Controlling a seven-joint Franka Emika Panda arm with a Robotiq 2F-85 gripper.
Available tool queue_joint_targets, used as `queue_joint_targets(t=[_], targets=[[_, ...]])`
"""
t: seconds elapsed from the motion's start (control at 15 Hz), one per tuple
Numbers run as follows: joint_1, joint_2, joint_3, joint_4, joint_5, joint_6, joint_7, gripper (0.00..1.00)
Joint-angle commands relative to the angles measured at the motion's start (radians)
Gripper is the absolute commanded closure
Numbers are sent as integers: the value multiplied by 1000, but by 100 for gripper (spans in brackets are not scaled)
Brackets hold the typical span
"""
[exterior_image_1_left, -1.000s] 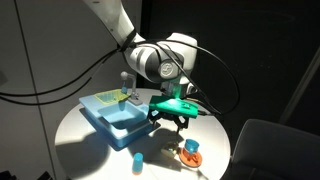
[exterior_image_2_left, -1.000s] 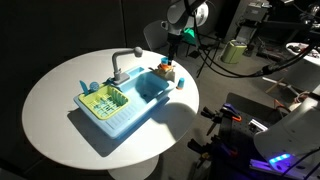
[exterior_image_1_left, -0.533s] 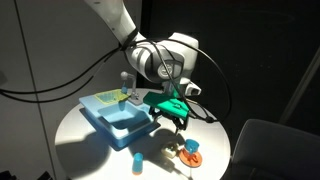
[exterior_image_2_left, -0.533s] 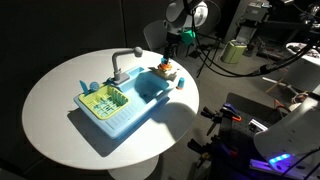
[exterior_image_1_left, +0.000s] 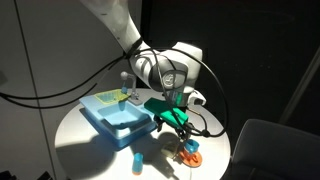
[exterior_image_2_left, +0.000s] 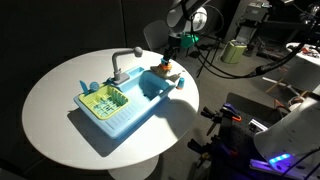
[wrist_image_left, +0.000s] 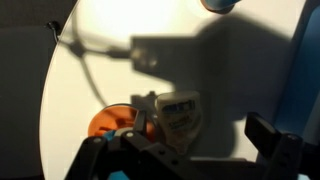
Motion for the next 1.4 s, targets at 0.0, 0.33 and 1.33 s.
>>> queue_joint_targets(t=[0.0,0.33,1.33], targets=[[-11,67,-7,61,-5,5,35,0],[-14,127,-3,130,-18,-7,32,0],[-8,213,3,191,-37,-10,37,0]])
